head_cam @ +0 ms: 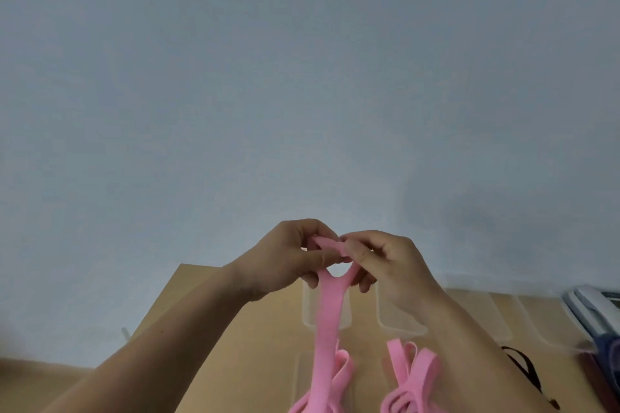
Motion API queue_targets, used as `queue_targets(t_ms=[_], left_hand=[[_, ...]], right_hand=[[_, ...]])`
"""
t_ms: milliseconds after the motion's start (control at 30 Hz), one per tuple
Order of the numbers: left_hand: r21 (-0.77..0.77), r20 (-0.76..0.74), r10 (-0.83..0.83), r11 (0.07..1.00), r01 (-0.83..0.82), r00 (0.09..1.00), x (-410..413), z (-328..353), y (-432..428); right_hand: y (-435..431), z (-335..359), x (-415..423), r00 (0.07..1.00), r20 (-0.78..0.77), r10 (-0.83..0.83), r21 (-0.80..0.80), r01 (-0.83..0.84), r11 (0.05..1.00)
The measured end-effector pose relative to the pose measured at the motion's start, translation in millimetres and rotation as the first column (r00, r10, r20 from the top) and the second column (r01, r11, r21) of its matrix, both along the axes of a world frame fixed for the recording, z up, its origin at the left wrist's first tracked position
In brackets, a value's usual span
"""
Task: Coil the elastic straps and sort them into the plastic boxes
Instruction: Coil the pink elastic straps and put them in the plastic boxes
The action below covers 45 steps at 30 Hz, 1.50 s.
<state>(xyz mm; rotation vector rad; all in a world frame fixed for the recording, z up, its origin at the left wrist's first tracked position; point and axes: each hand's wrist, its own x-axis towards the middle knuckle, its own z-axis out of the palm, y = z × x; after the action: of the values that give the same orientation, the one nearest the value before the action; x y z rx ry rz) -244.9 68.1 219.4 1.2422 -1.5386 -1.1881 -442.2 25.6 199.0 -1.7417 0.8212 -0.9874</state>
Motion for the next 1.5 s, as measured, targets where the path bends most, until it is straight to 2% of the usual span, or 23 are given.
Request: queue_targets(t_ms=[133, 233, 400, 533, 600, 667, 733, 800, 833, 900, 1100, 1267, 1400, 1500], left_hand=[[-0.011, 0.011, 0.061, 0.998, -0.061, 0.998, 0.6, -7.6, -0.6], [0.095, -0.083, 0.126, 0.988, -0.117, 0.989, -1.2, -11.0, -2.7], [0.236, -0.197, 0.078, 0.971, -0.030, 0.977, -1.2, -9.0, -3.5], [0.242, -0.221, 0.105, 0.969, -0.050, 0.970, -0.4, -10.3, -7.3], [0.223, -0.236, 0.096, 0.974, -0.043, 0.967, -0.1, -11.4, -7.1], [0.186, -0.241, 0.097, 0.981, -0.052, 0.966, -0.5, -13.0, -6.8], [0.132, -0.226, 0.108, 0.988, -0.079, 0.968, -2.9, -14.3, -7.5], [0.063, -0.200, 0.127, 0.991, -0.116, 0.971, -5.0, -14.3, -9.2], [0.026, -0.188, 0.130, 0.991, -0.128, 0.973, -5.6, -13.9, -9.9], [-0.044, -0.162, 0.124, 0.990, -0.132, 0.979, -5.7, -13.3, -10.9], [-0.133, -0.057, 0.122, 0.983, -0.129, 0.991, -4.6, -17.7, -9.2], [0.020, -0.005, 0.077, 0.997, -0.077, 0.997, 2.4, -14.7, -5.5], [0.077, -0.093, 0.050, 0.996, -0.043, 0.994, 6.9, -12.5, -1.0], [0.150, -0.193, 0.027, 0.989, 0.002, 0.981, 4.7, -5.6, 0.6]], right_hand=[[-3.1, -2.7, 1.9, 0.999, -0.048, -0.015, -0.026, 0.014, 1.000], [-5.2, -5.6, 6.6, 0.990, -0.072, -0.120, -0.218, 0.102, 0.971], [-5.0, -12.6, 12.5, 0.959, -0.082, -0.270, -0.576, 0.175, 0.798], [-5.5, -21.6, 11.8, 0.956, -0.058, -0.289, -0.695, 0.169, 0.699], [-4.9, -25.1, 10.2, 0.961, -0.047, -0.274, -0.675, 0.172, 0.718], [-2.4, -27.4, 8.6, 0.970, -0.028, -0.241, -0.591, 0.178, 0.787], [0.3, -27.0, 6.8, 0.982, 0.030, -0.187, -0.390, 0.184, 0.902], [2.4, -24.0, 5.8, 0.984, 0.146, -0.105, -0.111, 0.122, 0.986], [3.0, -23.0, 5.7, 0.978, 0.197, -0.072, -0.006, 0.074, 0.997], [3.6, -18.3, 6.3, 0.974, 0.222, -0.049, 0.076, 0.033, 0.997], [2.7, -13.4, 8.7, 0.985, 0.137, -0.100, 0.009, 0.099, 0.995], [2.7, -13.6, 10.4, 0.984, 0.146, -0.102, -0.035, 0.108, 0.993], [2.8, -9.9, 11.9, 0.991, 0.060, -0.116, -0.120, 0.123, 0.985], [4.4, -8.9, 14.2, 0.981, -0.055, -0.186, -0.295, 0.162, 0.942]])
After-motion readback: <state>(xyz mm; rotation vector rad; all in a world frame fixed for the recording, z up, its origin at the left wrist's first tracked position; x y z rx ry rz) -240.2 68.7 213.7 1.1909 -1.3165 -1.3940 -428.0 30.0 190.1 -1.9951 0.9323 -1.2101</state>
